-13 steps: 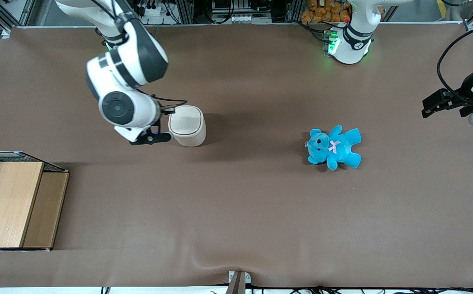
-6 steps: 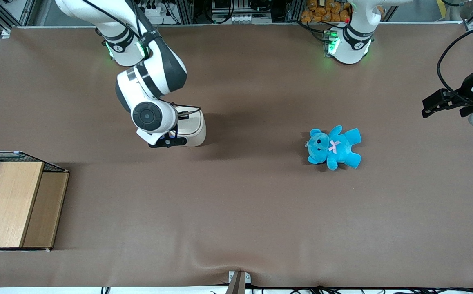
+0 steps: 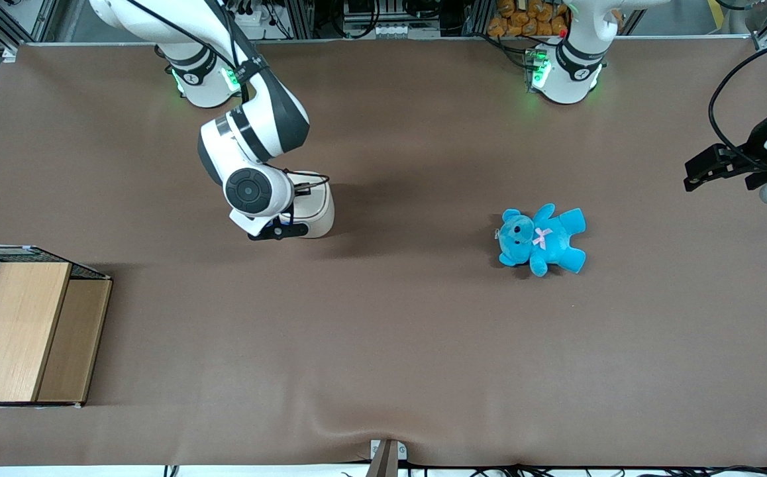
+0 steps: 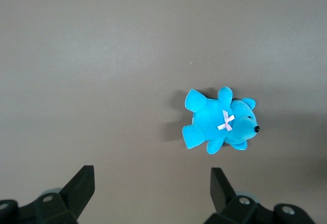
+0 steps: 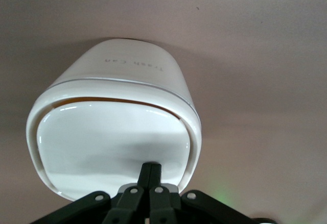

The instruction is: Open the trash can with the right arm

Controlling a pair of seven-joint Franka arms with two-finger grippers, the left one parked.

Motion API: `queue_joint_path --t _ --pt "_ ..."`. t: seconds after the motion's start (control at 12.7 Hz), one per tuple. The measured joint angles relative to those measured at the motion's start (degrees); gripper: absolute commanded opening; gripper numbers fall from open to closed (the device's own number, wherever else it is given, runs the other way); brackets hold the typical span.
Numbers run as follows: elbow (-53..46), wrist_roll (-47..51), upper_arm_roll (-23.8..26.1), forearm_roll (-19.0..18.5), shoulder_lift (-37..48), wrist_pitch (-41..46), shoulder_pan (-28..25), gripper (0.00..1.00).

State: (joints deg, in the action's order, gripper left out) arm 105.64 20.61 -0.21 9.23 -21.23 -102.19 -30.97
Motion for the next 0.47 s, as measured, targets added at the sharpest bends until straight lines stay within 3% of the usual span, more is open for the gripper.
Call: queue_joint_path --t 0.47 --pt "0.51 0.14 -0.11 0.37 -0.12 -0.62 -0.04 0.00"
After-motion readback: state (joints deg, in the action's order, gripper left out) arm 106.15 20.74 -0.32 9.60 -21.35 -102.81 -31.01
